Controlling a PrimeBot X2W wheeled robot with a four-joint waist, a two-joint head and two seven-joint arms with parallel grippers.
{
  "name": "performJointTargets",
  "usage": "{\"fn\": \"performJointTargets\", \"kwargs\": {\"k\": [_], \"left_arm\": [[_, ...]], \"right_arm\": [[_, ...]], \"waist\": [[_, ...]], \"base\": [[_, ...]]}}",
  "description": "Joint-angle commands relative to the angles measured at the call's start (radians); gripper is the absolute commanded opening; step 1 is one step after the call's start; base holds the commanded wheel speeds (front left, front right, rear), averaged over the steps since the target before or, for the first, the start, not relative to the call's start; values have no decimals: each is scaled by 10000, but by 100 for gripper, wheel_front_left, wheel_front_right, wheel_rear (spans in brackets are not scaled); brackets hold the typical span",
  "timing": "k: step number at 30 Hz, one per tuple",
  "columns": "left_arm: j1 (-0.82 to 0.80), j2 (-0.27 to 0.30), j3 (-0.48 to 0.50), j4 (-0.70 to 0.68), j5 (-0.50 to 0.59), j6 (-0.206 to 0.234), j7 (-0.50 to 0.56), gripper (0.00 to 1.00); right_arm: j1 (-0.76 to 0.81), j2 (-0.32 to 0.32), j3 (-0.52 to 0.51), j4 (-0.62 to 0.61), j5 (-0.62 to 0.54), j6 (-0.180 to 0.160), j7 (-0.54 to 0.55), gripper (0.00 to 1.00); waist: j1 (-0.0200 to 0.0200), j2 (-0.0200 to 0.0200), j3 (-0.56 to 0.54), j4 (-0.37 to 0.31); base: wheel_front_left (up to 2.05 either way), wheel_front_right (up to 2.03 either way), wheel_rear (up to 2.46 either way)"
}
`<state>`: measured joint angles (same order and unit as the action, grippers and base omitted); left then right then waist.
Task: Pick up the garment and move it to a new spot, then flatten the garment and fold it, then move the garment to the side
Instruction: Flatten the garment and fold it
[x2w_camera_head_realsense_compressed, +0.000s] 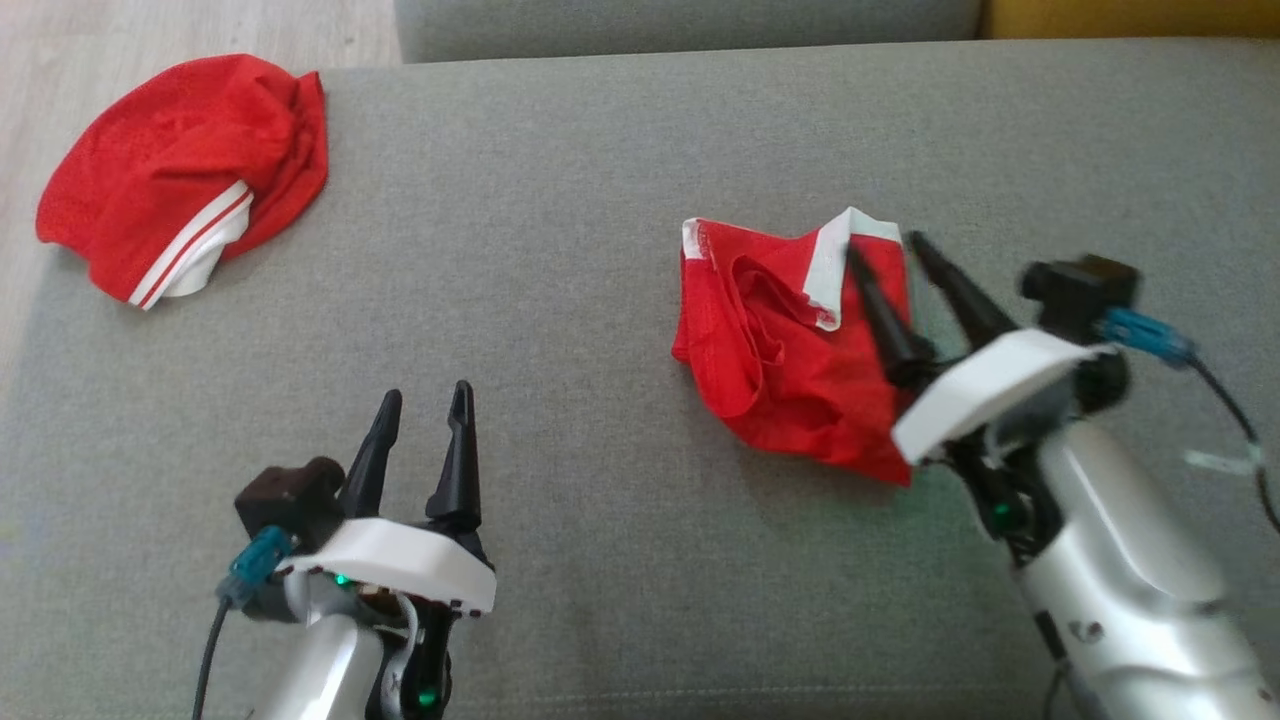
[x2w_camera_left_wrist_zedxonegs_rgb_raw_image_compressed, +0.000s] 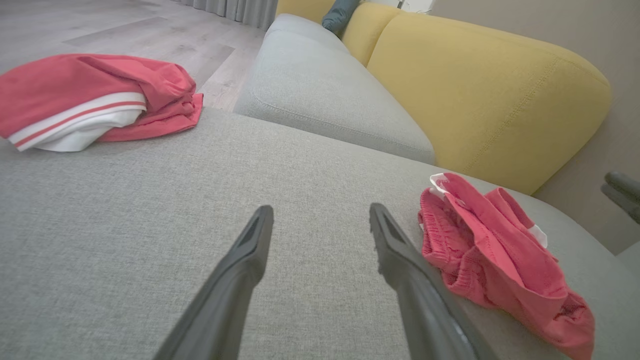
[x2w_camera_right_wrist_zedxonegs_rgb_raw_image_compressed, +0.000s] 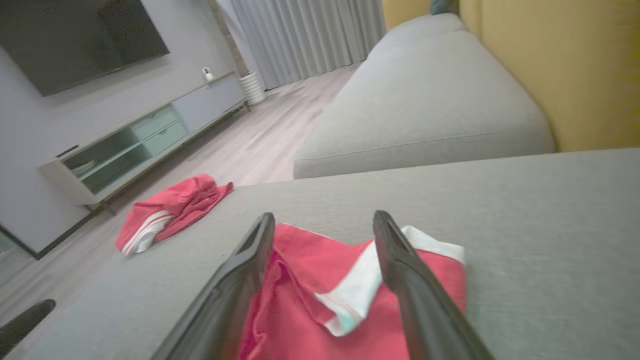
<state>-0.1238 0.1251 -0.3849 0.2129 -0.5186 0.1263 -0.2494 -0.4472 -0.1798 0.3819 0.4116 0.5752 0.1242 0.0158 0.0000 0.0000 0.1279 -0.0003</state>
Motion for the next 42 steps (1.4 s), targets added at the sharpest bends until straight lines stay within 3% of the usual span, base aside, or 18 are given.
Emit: {"fn": "performJointTargets", "kwargs": {"k": [1, 3, 4, 5, 6, 10, 21, 35, 42], "left_arm": [[-193, 62, 300, -354, 102, -27, -124, 100], [-206, 69, 280, -371, 108, -42, -124, 100], [-213, 76, 274, -377, 108, -48, -124, 100], [-223, 82, 270, -383, 107, -51, -124, 100], [-234, 88, 267, -388, 106, -52, -124, 100], [-303, 91, 224, -397, 112, -60, -122, 100], [-518, 2, 129, -342, 114, -94, -117, 100], [-673, -228, 95, -297, 133, -216, -122, 100], [-682, -355, 186, -230, 197, -275, -123, 100]], "right_arm": [[-1, -18, -174, -405, -225, 65, -169, 100], [255, -17, -600, -417, -539, 65, -171, 100], [378, 14, -775, -416, -703, 65, -151, 85], [495, 59, -922, -400, -869, 65, -105, 58], [599, 118, -1059, -362, -1030, 65, -47, 43], [810, 438, -1400, -2, -1619, 65, 175, 0], [-282, 921, -1186, 1996, -1950, 65, 725, 0], [-2808, 933, -618, 3655, -2553, 65, 284, 0], [-3525, 1124, -312, 4651, -2583, 65, -303, 0]], "waist": [[0, 0, 23, -15], [0, 0, 52, -16], [0, 0, 68, -16], [0, 0, 86, -13], [0, 0, 108, -9], [0, 0, 213, 72], [0, 0, 510, 820], [0, 0, 845, 1784], [0, 0, 849, 1947]], "base": [[0, 0, 0], [0, 0, 0], [0, 0, 0], [0, 0, 0], [0, 0, 0], [0, 0, 0], [0, 0, 0], [0, 0, 0], [0, 0, 0]]}}
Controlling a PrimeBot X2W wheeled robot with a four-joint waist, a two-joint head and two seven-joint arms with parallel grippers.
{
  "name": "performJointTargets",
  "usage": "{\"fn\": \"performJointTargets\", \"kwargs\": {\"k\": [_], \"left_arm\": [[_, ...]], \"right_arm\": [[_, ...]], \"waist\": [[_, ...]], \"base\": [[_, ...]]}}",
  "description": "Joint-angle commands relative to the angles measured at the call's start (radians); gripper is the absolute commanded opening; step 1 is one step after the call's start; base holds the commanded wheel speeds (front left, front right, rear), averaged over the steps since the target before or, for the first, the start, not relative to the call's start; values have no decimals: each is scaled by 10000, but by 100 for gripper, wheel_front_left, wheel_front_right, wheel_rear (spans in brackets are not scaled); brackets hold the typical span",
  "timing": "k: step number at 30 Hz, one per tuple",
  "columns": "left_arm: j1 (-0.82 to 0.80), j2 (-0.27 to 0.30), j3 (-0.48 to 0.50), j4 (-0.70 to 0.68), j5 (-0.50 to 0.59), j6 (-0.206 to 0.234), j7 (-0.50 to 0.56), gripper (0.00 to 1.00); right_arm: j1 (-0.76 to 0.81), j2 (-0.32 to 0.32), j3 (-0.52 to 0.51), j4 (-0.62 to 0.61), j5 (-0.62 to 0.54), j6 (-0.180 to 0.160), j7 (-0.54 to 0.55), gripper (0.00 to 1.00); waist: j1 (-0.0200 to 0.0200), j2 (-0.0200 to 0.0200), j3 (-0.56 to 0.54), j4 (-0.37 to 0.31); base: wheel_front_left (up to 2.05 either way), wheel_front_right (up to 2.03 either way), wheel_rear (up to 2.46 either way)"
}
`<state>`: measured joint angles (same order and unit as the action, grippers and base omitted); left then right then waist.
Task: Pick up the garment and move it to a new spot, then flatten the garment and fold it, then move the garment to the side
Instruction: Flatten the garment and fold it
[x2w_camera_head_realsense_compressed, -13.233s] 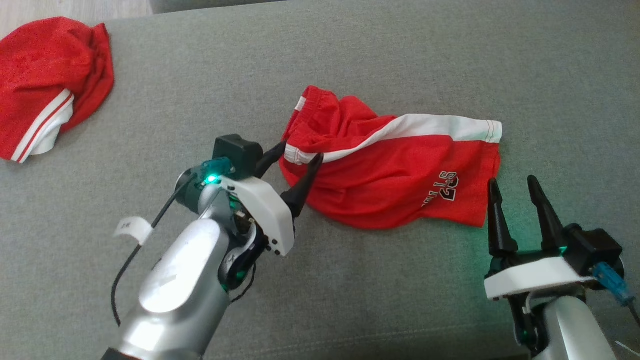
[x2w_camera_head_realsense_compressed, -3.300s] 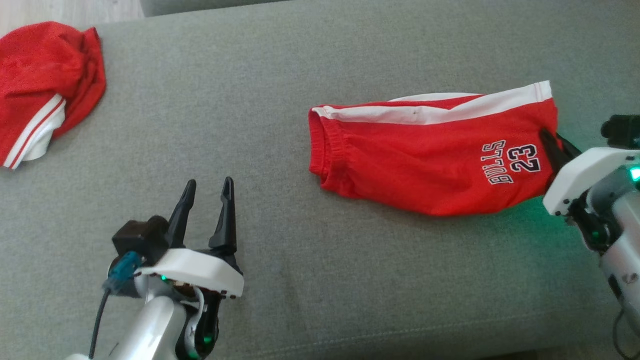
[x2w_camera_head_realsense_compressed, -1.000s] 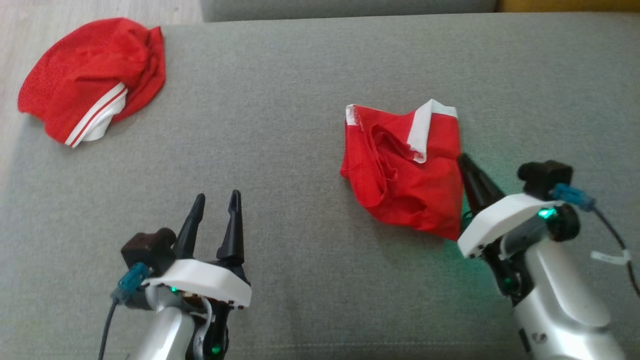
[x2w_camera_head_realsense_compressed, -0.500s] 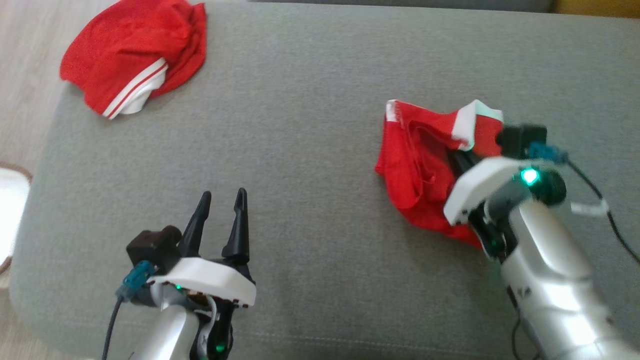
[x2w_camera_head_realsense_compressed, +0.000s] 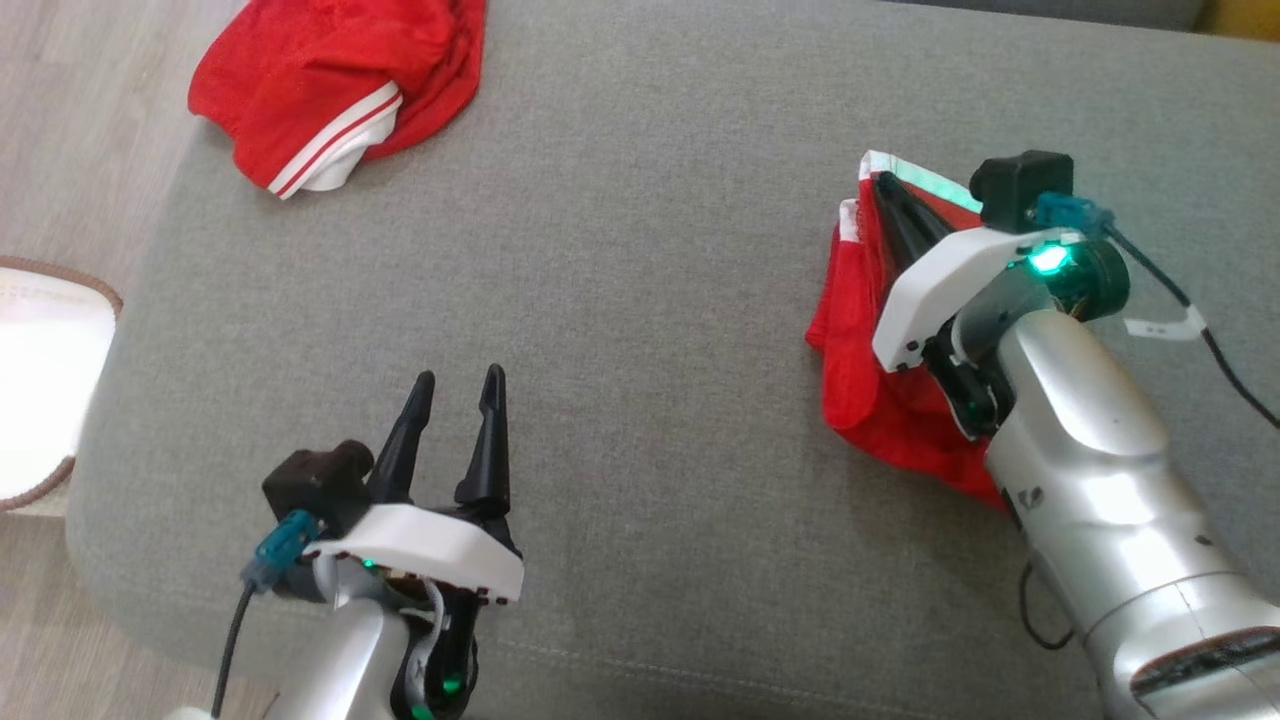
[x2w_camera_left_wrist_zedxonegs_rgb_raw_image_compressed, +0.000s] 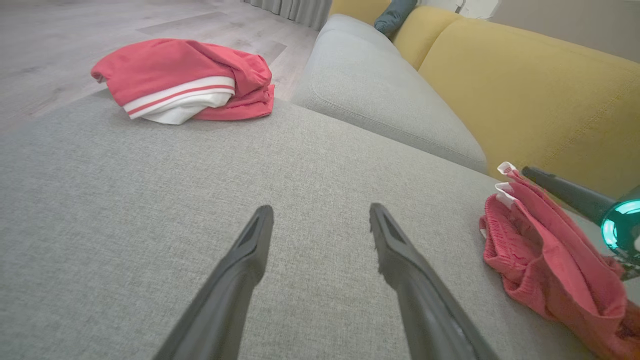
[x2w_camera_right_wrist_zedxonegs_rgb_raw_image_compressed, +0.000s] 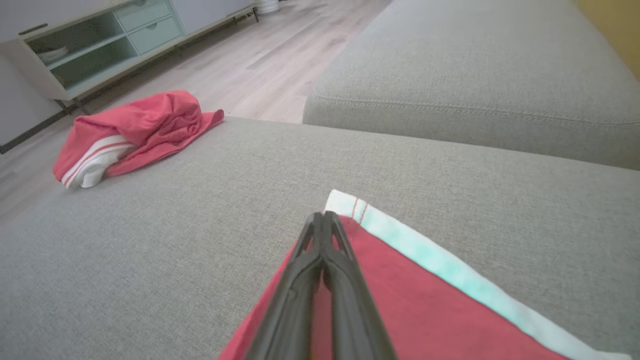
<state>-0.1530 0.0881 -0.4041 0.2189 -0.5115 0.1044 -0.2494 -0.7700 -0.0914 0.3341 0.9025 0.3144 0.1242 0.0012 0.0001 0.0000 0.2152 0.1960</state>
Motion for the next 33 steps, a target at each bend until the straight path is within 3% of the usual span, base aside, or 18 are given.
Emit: {"fn": "performJointTargets", "kwargs": {"k": [1, 8, 14, 21, 33], "left_arm": [[-376, 3, 411, -278, 135, -55, -123, 100], [-144, -22, 540, -252, 231, -113, -123, 100], [37, -14, 549, -236, 266, -150, -123, 100], [97, 25, 502, -249, 278, -160, -123, 100], [40, 56, 428, -212, 236, -136, -107, 100]], "right_arm": [[-323, 253, 190, -207, 89, 65, -298, 0], [-42, -223, 345, -302, 358, 65, -1208, 0], [1083, -626, 727, -813, 474, 65, -1482, 0], [2293, -260, 1871, -1566, 885, 65, -1152, 0], [2332, 221, 3469, -1595, 1422, 65, -976, 0]], "waist": [[-1, 0, -55, -47], [-1, 0, -440, -489], [-1, 0, -683, -892], [-1, 0, -702, -1064], [-1, 0, -687, -772]], "base": [[0, 0, 0], [0, 0, 0], [0, 0, 0], [0, 0, 0], [0, 0, 0]]}}
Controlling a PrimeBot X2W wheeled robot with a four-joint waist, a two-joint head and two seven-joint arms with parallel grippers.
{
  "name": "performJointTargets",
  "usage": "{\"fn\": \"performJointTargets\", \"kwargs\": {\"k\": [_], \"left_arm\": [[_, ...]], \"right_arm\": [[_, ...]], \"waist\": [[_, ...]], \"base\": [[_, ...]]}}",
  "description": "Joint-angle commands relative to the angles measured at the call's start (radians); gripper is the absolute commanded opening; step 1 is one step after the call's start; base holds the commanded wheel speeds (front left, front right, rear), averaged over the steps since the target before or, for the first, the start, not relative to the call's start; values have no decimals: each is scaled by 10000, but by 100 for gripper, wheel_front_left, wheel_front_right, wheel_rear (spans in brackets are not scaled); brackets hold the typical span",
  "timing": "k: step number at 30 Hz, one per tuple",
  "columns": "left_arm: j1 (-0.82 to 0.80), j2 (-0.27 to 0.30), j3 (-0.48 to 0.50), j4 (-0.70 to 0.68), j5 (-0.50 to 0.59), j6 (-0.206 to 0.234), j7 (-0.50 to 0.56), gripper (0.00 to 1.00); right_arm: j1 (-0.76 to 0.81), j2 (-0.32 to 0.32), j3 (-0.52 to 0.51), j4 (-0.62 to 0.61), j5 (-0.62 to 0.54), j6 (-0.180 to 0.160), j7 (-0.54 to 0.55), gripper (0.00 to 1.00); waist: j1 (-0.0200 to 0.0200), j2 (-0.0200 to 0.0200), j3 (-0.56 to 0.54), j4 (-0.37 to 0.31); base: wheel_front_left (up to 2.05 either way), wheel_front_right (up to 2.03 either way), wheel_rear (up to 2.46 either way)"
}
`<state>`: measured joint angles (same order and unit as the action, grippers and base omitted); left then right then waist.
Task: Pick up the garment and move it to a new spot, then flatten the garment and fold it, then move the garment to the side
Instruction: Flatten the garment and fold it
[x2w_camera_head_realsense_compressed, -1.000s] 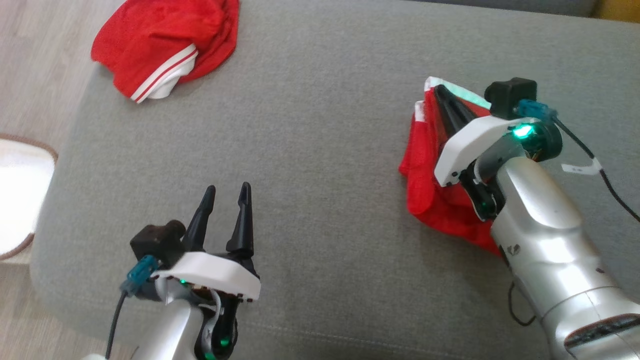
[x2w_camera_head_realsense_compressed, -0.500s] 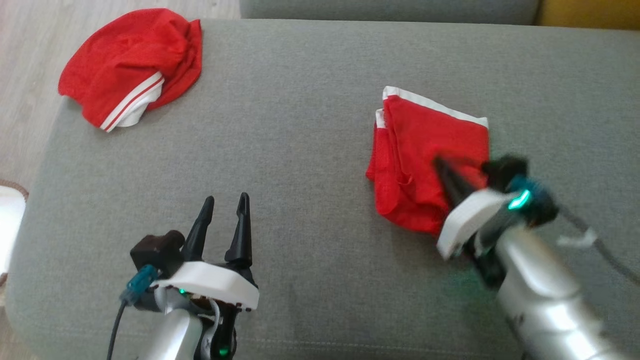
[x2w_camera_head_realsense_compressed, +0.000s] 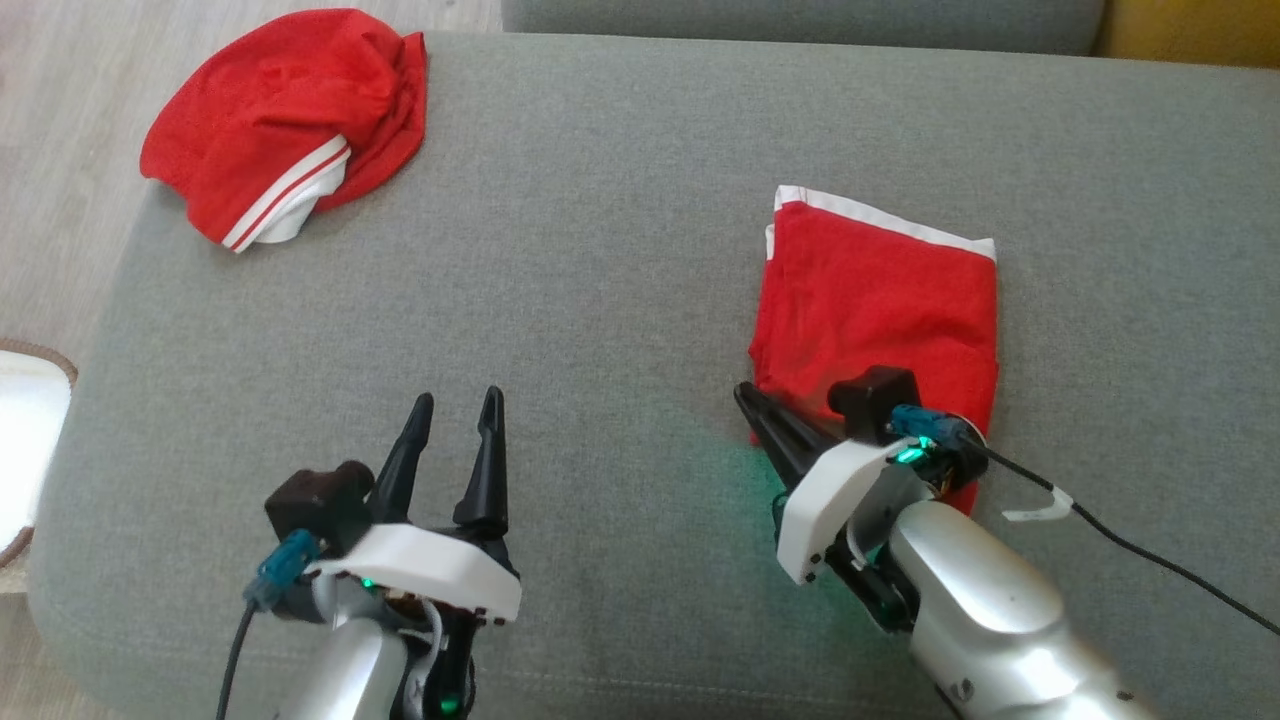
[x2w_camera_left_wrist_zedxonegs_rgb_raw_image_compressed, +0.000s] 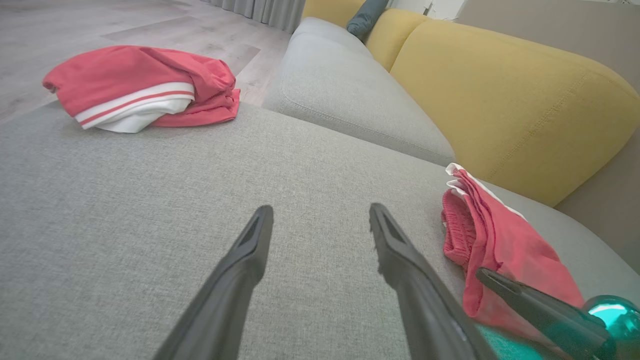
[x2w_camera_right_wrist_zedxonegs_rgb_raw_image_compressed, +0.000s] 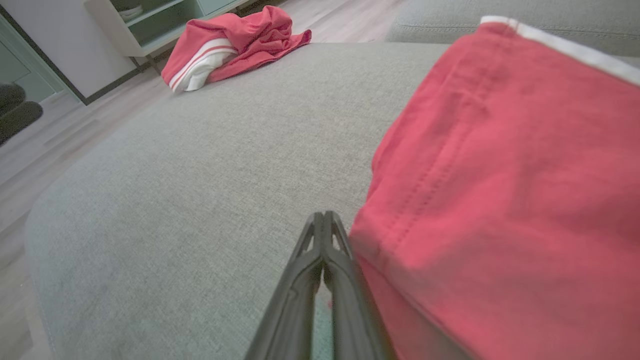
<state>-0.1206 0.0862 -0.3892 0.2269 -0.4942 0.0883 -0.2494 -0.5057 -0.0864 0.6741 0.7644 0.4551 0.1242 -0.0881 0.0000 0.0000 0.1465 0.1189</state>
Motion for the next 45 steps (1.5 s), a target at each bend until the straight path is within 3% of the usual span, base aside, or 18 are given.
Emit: {"fn": "performJointTargets", "kwargs": {"k": [1, 6, 7, 9, 11, 12, 28, 35, 45], "left_arm": [[-282, 78, 287, -286, 55, 35, -108, 100], [-256, 89, 367, -281, 35, 79, -112, 100], [-259, 92, 379, -290, 44, 81, -113, 100], [-276, 99, 394, -306, 85, 84, -115, 100], [-296, 105, 406, -314, 146, 94, -117, 100], [-307, 108, 419, -317, 178, 105, -118, 100], [254, 78, 782, -467, 614, 229, -123, 100], [644, 64, 985, -499, 846, 227, -123, 100], [666, -4, 1071, -445, 1063, 119, -123, 100]], "right_arm": [[-346, 178, 126, -204, 44, 65, -147, 0], [-512, 92, -140, -397, -1, 65, -911, 2], [-502, 68, -278, -488, -36, 65, -1046, 19], [-428, 30, -641, -714, -123, 65, -1256, 44], [-267, 9, -1123, -1011, -253, 65, -1417, 93], [-160, -1, -1391, -1168, -345, 65, -1477, 100], [3149, 343, -6008, -4710, -3093, 65, -1253, 100], [4232, 358, -6350, -5815, -2845, 65, -858, 100], [4541, 360, -6401, -6173, -2777, 65, -562, 100]], "waist": [[0, 0, -12, 4], [0, 0, -248, -155], [0, 0, -312, -210], [0, 0, -446, -326], [0, 0, -600, -458], [0, 0, -674, -527], [0, 0, -1388, -1137], [0, 0, -1341, -1116], [0, 0, -1291, -1034]], "base": [[0, 0, 0], [0, 0, 0], [0, 0, 0], [0, 0, 0], [0, 0, 0], [0, 0, 0], [0, 0, 0], [0, 0, 0], [0, 0, 0]]}}
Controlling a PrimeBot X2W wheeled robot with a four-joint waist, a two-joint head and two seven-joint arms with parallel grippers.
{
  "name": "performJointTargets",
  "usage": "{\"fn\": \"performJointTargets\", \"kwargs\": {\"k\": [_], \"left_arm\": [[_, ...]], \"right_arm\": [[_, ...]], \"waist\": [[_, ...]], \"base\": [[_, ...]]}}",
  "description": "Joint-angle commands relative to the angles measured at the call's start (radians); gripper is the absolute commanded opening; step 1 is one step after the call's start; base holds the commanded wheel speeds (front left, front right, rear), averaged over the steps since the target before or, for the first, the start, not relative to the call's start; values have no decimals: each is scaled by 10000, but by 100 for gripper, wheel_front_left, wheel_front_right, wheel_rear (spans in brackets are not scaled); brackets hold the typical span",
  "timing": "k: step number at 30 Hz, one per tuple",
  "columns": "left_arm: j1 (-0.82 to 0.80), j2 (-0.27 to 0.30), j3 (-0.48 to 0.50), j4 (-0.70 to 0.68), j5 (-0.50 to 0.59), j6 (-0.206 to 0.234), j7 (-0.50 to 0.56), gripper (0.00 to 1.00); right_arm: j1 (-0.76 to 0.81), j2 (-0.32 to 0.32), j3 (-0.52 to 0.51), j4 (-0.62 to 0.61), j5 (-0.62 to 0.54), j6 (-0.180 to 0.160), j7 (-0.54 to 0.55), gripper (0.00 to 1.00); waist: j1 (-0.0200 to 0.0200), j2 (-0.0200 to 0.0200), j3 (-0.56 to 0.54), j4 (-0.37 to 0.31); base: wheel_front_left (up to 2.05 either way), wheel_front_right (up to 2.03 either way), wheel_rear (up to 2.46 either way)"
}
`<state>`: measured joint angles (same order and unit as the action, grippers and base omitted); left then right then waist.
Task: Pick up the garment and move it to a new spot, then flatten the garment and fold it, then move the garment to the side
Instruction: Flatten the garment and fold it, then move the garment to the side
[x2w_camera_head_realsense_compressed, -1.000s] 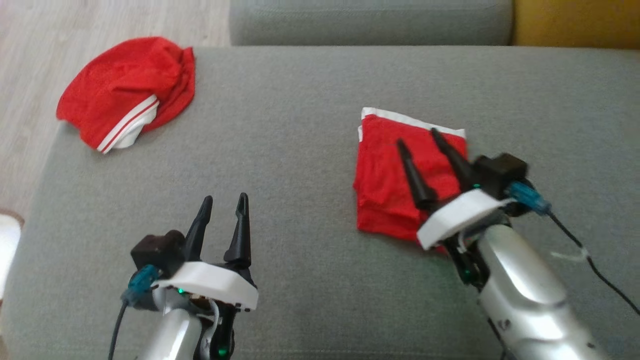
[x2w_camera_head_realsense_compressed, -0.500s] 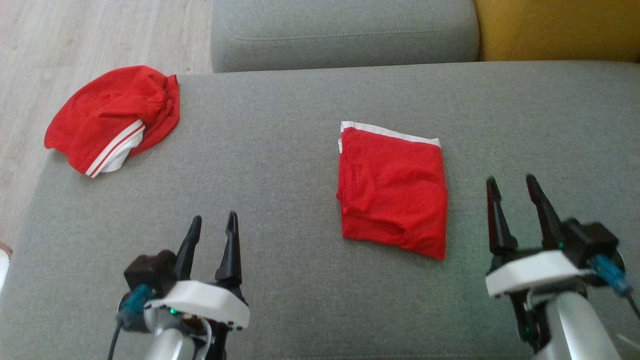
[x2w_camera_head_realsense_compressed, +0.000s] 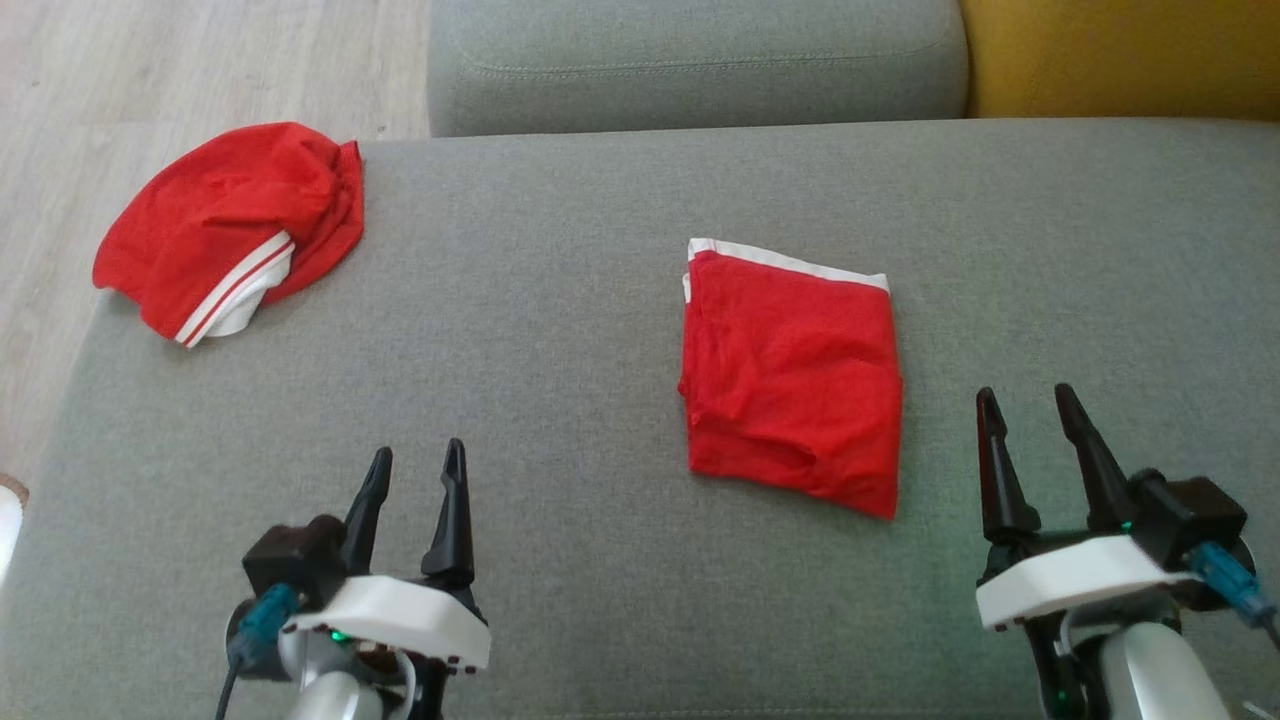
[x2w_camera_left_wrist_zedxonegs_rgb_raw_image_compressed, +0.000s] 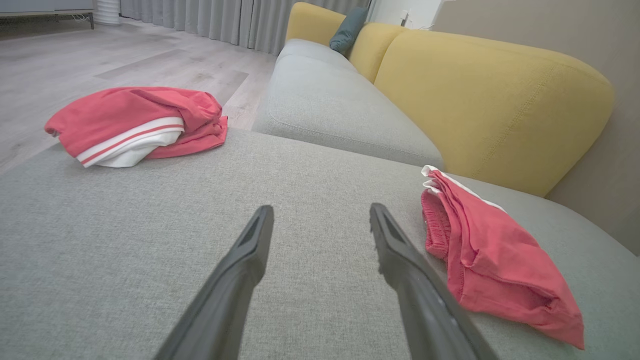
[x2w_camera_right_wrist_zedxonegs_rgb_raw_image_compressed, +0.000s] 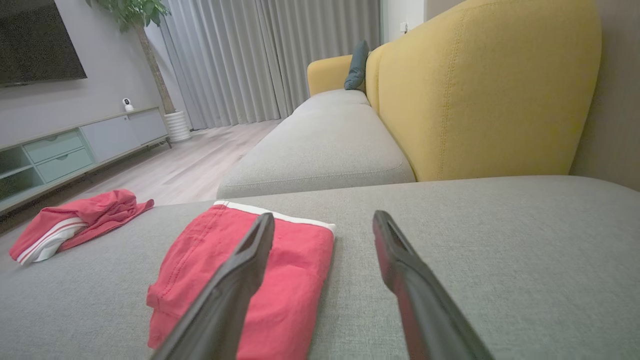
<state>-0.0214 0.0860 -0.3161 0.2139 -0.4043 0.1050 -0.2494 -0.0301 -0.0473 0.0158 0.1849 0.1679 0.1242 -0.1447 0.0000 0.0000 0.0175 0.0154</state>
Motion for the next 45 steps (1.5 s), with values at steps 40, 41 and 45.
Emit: {"fn": "performJointTargets", "kwargs": {"k": [40, 41, 45], "left_arm": [[-1121, -314, 187, -298, 418, -351, -124, 100], [-1159, -320, 177, -286, 420, -356, -124, 100], [-1235, -333, 188, -253, 431, -369, -124, 100]], "right_arm": [[-3598, -1141, 109, 902, 874, 65, 5996, 100], [-3687, -1258, 234, 1031, 1014, 65, 6210, 100], [-3891, -1487, 540, 1404, 1582, 65, 6764, 100]], "waist": [[0, 0, 1959, 626], [0, 0, 2008, 679], [0, 0, 2113, 811]], "base": [[0, 0, 0], [0, 0, 0], [0, 0, 0]]}}
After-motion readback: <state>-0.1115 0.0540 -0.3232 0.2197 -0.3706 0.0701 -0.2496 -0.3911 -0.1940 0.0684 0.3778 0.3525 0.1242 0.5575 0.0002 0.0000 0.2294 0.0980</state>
